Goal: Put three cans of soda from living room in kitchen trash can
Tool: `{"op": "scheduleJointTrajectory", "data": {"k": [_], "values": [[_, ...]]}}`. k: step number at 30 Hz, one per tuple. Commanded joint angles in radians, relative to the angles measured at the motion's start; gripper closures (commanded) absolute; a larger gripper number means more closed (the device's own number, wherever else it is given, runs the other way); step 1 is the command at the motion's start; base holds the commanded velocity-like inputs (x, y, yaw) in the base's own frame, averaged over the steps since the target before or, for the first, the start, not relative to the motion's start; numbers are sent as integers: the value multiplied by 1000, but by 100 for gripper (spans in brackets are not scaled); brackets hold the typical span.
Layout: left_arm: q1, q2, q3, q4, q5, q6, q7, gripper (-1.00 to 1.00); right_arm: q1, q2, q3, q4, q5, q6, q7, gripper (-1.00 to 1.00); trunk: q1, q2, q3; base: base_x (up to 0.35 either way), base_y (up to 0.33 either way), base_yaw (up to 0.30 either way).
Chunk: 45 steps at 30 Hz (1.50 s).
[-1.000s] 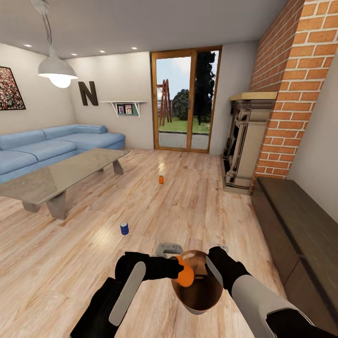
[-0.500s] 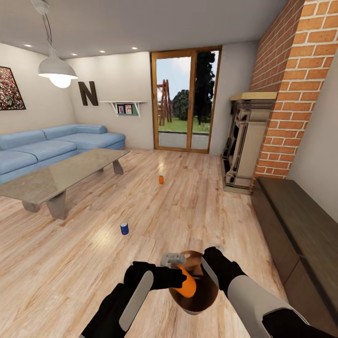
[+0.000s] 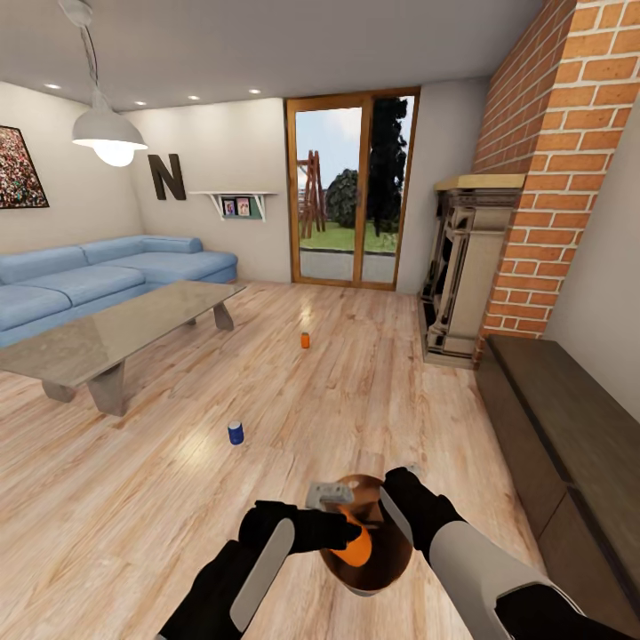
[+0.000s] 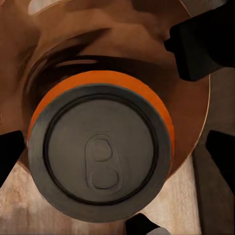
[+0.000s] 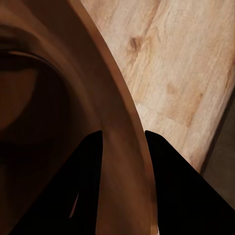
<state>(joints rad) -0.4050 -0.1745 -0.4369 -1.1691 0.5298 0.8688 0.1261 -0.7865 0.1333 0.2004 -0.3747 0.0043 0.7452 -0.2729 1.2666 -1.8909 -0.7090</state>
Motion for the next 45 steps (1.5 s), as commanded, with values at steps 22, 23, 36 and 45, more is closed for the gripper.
{"op": "scheduleJointTrajectory", "data": {"k": [22,23,36,45], "values": [[0,1,0,14,1,-32,3,-100,0,-1,-1,-1,-3,-1,5,100,0,0,0,0,0,0],[0,2,0,13,1,-32,3,-100,0,-1,-1,-1,-3,-1,5,100,0,0,0,0,0,0],[4,16,6,-166,-5,40,15,-100,0,-4,-3,0,-3,-1,5,100,0,0,0,0,0,0],[5,21,9,-243,-5,102,28,-100,0,-4,-3,0,-3,-1,4,100,0,0,0,0,0,0]]}}
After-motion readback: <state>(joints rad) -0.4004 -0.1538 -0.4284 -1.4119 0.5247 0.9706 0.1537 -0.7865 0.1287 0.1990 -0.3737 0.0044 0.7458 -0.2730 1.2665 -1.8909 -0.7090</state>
